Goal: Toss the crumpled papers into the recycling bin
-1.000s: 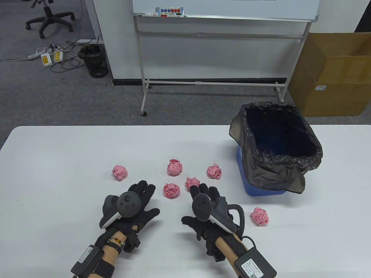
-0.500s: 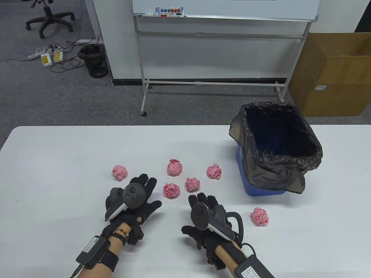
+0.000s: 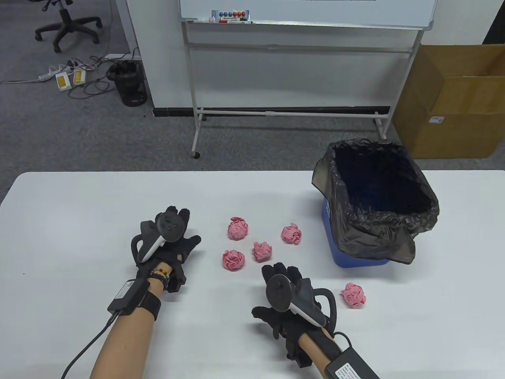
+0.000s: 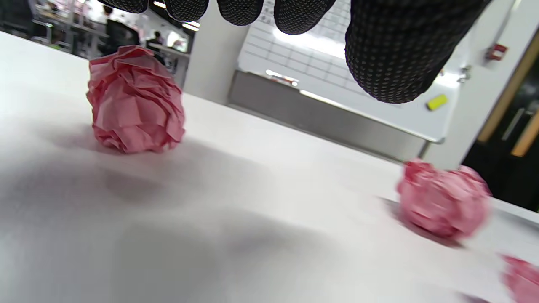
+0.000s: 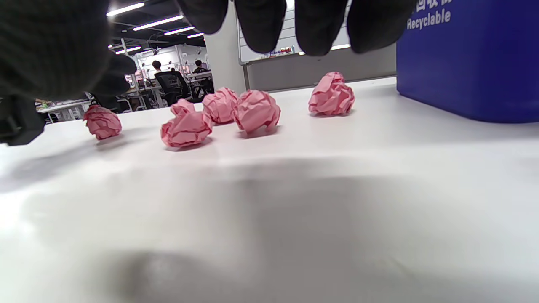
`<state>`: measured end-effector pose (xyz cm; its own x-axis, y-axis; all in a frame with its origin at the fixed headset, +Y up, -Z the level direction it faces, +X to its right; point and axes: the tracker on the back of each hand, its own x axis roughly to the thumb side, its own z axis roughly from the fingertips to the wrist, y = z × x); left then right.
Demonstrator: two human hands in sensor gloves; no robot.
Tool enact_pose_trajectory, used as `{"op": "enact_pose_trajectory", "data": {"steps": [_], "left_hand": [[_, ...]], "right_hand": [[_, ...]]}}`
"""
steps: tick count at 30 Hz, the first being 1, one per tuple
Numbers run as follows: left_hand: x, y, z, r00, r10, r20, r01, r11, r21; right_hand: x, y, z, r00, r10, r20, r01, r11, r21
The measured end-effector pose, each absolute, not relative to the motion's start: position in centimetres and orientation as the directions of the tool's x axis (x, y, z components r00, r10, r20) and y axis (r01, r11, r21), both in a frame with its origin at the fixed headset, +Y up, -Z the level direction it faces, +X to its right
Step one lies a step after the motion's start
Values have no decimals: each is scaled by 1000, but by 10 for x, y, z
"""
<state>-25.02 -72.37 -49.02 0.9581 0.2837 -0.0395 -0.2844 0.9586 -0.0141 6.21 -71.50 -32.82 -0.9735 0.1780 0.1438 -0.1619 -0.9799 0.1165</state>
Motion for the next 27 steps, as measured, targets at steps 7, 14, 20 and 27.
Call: {"op": "enact_pose_trajectory", "data": {"steps": [7, 14, 20, 27], "left_hand": [[-264, -733, -517, 953, 256, -160, -270, 960, -72], [-272, -748, -523, 958, 171, -232, -203, 972, -121], [-272, -754, -522, 961, 122, -248, -154, 981, -118], [-269, -751, -515, 967, 102, -234, -123, 990, -75]], "right_hand": [[61, -714, -328, -974, 171, 149, -152, -980, 130], [61, -715, -326, -975, 164, 152, -144, -981, 133], [61, -715, -326, -975, 165, 151, -147, -981, 125], [56, -718, -326, -972, 170, 162, -148, -979, 139]]}}
